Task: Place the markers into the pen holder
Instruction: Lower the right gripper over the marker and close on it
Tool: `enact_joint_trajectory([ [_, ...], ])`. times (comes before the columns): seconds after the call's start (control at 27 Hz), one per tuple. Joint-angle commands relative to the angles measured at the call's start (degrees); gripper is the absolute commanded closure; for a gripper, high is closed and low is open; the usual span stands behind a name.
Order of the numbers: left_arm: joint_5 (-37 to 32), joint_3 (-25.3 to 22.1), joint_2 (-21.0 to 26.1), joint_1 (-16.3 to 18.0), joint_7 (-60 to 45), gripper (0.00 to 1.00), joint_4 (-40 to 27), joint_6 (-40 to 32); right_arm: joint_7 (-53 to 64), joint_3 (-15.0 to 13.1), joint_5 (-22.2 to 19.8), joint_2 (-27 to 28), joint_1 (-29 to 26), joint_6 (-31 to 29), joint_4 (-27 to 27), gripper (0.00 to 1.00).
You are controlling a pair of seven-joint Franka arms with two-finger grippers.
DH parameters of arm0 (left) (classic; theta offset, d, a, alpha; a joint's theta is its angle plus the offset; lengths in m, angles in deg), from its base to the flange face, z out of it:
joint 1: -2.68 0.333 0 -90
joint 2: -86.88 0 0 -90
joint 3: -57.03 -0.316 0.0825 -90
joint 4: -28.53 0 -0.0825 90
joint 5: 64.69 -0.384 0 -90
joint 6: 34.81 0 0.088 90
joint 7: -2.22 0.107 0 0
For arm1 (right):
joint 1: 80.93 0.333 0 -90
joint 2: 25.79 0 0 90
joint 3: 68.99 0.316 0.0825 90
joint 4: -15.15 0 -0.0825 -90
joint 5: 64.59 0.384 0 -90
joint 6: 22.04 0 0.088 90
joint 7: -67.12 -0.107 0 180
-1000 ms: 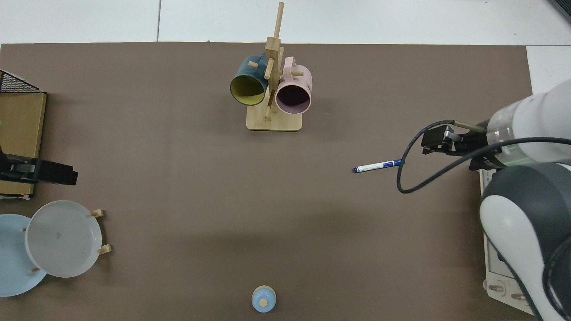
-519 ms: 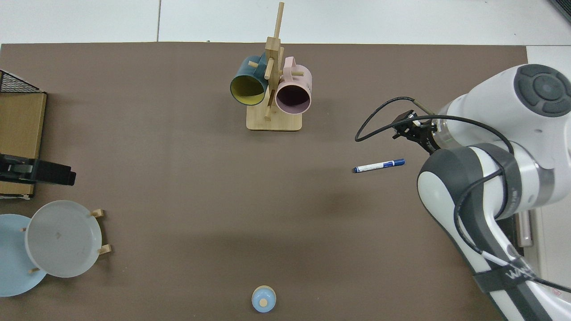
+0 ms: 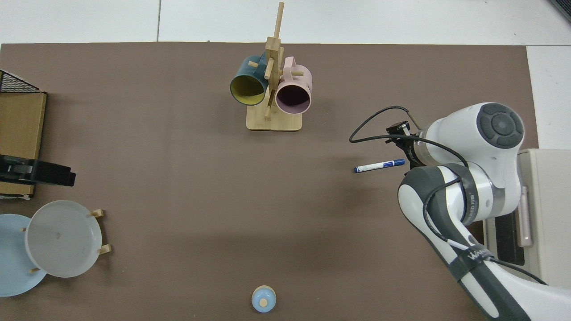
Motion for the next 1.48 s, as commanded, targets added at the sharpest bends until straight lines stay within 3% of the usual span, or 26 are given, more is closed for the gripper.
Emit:
enact_joint_trajectory([
  [0.0, 0.02, 0.33, -1.69, 0.73, -0.12, 0.00, -1.81, -0.37, -4.67, 0.34, 0.98, 0.40, -0.84, -4.32, -2.62, 0.00],
  [0.19, 0.02, 0.42, -1.69, 0.73, -0.56, 0.00, -1.81, -0.72, -8.98, 0.34, 0.89, 1.36, -1.45, -11.00, -5.26, 0.01],
  [0.63, 0.02, 0.59, -2.13, 0.47, -1.97, 0.00, -1.90, -1.86, -9.78, 0.34, 0.89, 5.58, -1.11, -18.56, -7.98, 0.01],
  [1.0, 0.02, 0.59, -2.13, 0.47, -2.05, 0.00, -1.90, -1.95, -9.43, 0.34, 0.89, 6.55, -1.45, -19.45, -7.98, 0.04],
  [1.22, 0.02, 0.59, -2.13, 0.55, -1.97, 0.00, -1.90, -1.95, -9.51, 0.34, 0.80, 6.82, -1.46, -19.54, -8.07, 0.19],
  [1.44, 0.02, 0.59, -2.13, 0.55, -2.06, 0.00, -1.90, -2.04, -9.25, 0.34, 0.80, 6.99, -1.37, -19.62, -8.07, 0.23],
])
